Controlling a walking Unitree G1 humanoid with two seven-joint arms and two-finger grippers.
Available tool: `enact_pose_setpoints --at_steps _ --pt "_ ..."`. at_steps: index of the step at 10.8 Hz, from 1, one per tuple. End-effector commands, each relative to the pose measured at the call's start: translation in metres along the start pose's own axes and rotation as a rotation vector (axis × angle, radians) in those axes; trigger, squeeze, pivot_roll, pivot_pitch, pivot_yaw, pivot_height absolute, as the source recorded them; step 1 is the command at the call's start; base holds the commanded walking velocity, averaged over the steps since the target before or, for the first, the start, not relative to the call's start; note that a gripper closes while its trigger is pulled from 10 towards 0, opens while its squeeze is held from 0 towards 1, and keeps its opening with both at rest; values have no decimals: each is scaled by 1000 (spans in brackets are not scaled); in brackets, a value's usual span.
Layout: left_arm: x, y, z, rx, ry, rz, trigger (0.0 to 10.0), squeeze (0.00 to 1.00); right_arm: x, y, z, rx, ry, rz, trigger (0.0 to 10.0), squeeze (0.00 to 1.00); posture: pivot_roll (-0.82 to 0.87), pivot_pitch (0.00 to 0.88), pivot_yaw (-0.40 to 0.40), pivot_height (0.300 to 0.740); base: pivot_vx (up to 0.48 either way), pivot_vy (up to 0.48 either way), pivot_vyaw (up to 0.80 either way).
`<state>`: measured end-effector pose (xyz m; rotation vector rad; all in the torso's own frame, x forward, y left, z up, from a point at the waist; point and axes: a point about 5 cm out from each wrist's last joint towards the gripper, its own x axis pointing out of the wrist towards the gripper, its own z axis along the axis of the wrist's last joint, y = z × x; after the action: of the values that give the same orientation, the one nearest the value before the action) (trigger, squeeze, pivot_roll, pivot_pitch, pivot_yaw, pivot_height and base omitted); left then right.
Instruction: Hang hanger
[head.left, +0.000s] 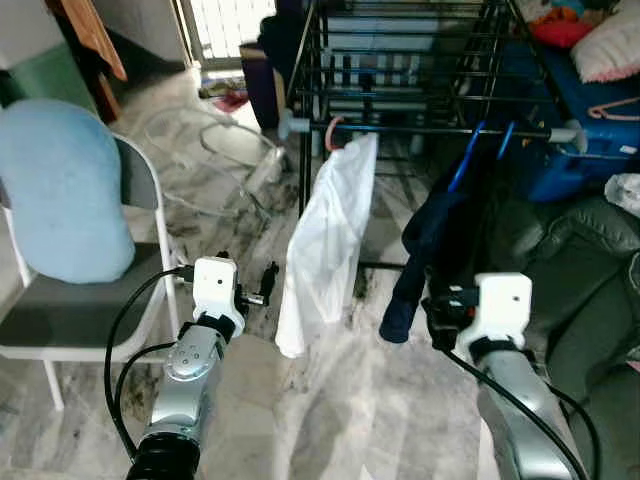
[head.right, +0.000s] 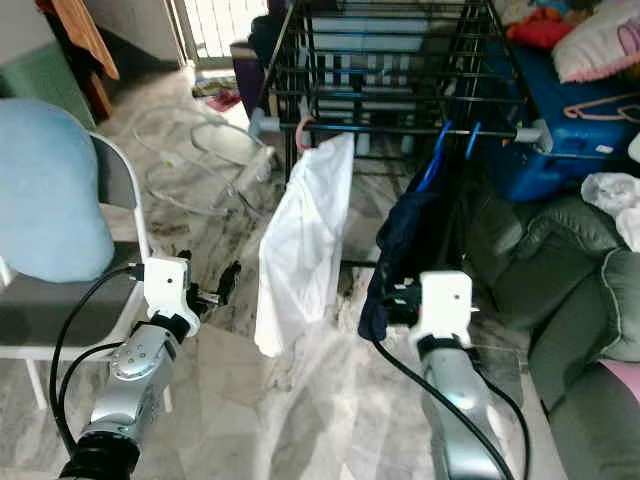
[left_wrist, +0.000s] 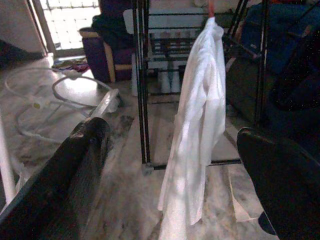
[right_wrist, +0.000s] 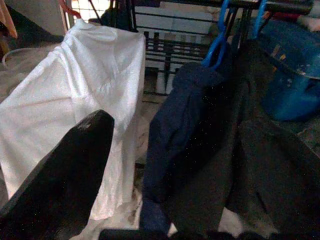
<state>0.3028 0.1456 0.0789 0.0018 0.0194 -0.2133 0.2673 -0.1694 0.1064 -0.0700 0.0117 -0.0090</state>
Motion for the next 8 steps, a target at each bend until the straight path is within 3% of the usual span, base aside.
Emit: enact_pose_setpoints --at_steps 1,3,5,8 --pt "-1 6 1 20 5 20 10000 0 2 7 -1 12 4 26 10000 0 -161 14 7 740 0 0 0" --pt "-14 24 -1 26 3 112 10000 0 15 28 -2 29 7 129 10000 0 -53 0 -38 740 0 0 0" --pt "-21 27 -2 13 2 141 10000 0 26 37 4 16 -12 169 10000 0 -28 0 -46 740 0 0 0" --pt "-12 15 0 5 8 56 10000 0 17 19 -9 38 25 56 10000 0 -91 16 -17 740 0 0 0"
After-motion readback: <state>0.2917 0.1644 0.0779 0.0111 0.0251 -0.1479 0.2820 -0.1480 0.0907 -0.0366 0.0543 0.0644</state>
